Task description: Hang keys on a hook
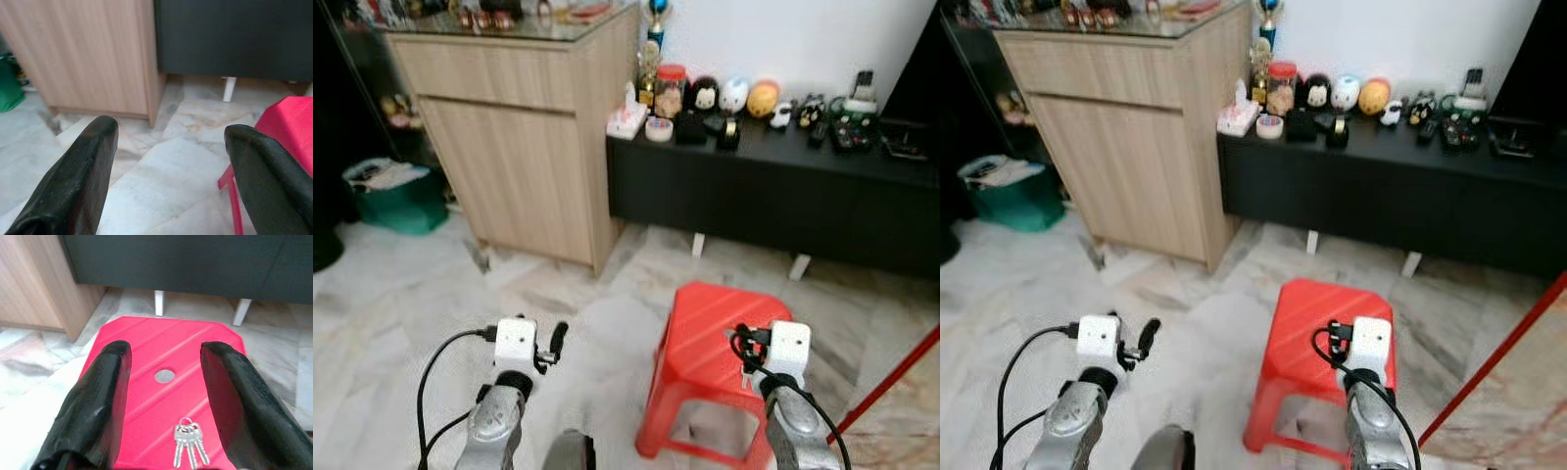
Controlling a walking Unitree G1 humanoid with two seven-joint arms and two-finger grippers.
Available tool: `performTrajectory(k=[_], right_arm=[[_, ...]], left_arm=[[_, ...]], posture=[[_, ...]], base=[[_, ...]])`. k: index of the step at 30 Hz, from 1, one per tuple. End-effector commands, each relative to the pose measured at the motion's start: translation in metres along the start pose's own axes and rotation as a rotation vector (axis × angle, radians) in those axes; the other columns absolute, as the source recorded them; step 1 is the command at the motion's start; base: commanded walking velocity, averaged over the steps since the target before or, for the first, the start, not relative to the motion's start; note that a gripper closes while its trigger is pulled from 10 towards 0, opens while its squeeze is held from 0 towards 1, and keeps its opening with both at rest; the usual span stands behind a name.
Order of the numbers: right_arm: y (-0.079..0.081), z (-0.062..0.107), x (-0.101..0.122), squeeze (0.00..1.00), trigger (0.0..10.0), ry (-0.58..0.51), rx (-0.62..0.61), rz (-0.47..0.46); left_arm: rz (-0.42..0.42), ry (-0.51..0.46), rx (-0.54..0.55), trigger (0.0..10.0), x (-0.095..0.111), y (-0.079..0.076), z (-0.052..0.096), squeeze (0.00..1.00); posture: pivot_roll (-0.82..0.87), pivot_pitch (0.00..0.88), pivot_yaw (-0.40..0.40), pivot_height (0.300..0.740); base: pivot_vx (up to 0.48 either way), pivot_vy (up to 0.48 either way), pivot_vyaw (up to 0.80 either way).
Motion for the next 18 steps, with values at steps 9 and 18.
performTrajectory(k=[9, 18], right_arm=[[0.0004, -0.0001, -0.0003, 0.0, 10.0, -0.001, 0.006, 0.052], [-0.0015, -0.0013, 0.0023, 0.0, 10.0, -0.009, -0.013, 0.03]], left_arm=[[0.01, -0.012, -0.018, 10.0, 0.0054, -0.0016, -0.0036, 0.0], [0.004, -0.008, -0.03, 10.0, 0.0042, -0.0035, -0.0029, 0.0]], posture=[[0.01, 0.0, -0.019, 0.652], [0.01, 0.0, -0.019, 0.652]], base=[[0.0, 0.0, 0.05], [0.0, 0.0, 0.28]])
Point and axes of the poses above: a point about 5 cm out from each wrist's last joint towards the gripper, its own z axis pointing back from the gripper into the wrist, its own x axis along the axis of the wrist's last joint, y = z × x, the point moved 3 cm from there along -z, pointing out of the wrist towards the gripper, and after that the axes turned 11 degrees about -z, right-handed, at the moved point
